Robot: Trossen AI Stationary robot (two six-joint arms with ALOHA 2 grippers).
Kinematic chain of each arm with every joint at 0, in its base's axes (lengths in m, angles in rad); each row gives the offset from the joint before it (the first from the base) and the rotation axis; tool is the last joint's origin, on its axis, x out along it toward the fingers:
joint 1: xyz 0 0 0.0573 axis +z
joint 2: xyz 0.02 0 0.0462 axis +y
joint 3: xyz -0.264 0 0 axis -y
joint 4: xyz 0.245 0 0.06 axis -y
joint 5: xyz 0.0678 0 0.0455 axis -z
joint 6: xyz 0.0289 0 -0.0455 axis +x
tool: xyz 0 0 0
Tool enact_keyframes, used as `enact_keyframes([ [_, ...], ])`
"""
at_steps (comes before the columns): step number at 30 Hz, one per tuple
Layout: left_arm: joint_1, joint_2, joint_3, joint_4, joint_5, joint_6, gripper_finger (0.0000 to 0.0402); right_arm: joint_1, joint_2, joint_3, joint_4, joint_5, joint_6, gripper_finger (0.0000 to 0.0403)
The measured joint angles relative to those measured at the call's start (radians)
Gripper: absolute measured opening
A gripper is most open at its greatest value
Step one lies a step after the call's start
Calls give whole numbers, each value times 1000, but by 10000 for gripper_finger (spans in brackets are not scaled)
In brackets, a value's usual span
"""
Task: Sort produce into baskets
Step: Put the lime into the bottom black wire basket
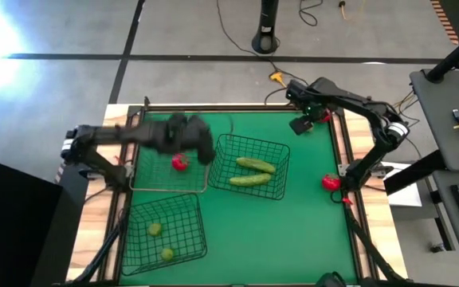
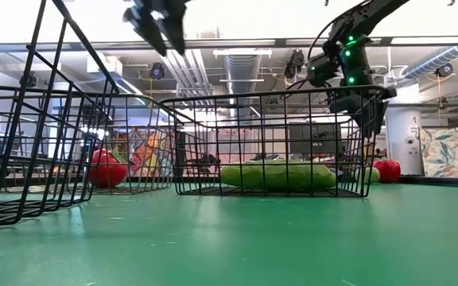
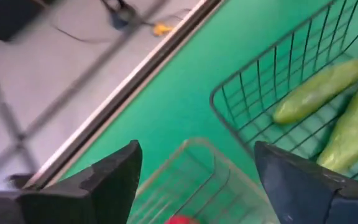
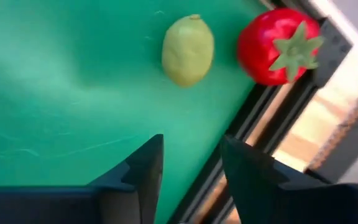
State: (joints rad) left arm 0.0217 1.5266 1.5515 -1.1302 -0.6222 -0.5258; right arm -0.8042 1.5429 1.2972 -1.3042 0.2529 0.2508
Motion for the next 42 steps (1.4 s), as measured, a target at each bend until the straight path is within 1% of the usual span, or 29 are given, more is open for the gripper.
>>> enact_keyframes([
  [2, 127, -2, -2, 101, 148, 97, 283, -8, -1, 0, 1, -42, 24, 139],
  [4, 248, 9, -2, 171, 289, 158, 277, -15, -2, 0, 4, -77, 25, 124],
  [6, 352, 36, 0, 224, 399, 221, 273, -27, -2, 0, 5, -88, 25, 107],
  [8, 439, 68, 7, 258, 478, 283, 269, -45, -2, -3, 16, -92, 27, 90],
  [11, 559, 125, 42, 287, 568, 349, 266, -82, -2, -21, 65, -124, 27, 63],
  [13, 629, 179, 76, 294, 607, 376, 265, -107, -1, -41, 120, -155, 25, 45],
  [15, 684, 238, 116, 294, 625, 398, 265, -131, 10, -54, 177, -158, 23, 30],
  [18, 723, 327, 202, 284, 634, 416, 265, -164, 50, -61, 195, -156, 26, 13],
  [21, 729, 430, 318, 230, 641, 484, 265, -176, 103, -61, 195, -145, 12, 10],
  [24, 726, 539, 466, 137, 645, 574, 265, -181, 153, -62, 196, -69, -15, 9],
  [26, 724, 611, 579, 75, 669, 634, 265, -184, 167, -63, 196, -24, -15, 9],
  [28, 726, 689, 693, 7, 701, 653, 265, -185, 174, -65, 206, -18, -15, 9],
  [30, 731, 767, 792, -41, 714, 640, 265, -182, 176, -73, 252, -42, -16, 9],
  [31, 733, 790, 805, -28, 720, 624, 265, -182, 176, -76, 278, -69, -18, 9],
  [33, 738, 792, 771, 31, 735, 599, 265, -182, 176, -85, 335, -155, -28, 9],
  [35, 740, 790, 754, 36, 742, 604, 265, -182, 176, -94, 379, -228, -35, 9],
  [42, 730, 794, 731, 3, 747, 614, 265, -162, 191, -127, 517, -380, -43, 9],
])
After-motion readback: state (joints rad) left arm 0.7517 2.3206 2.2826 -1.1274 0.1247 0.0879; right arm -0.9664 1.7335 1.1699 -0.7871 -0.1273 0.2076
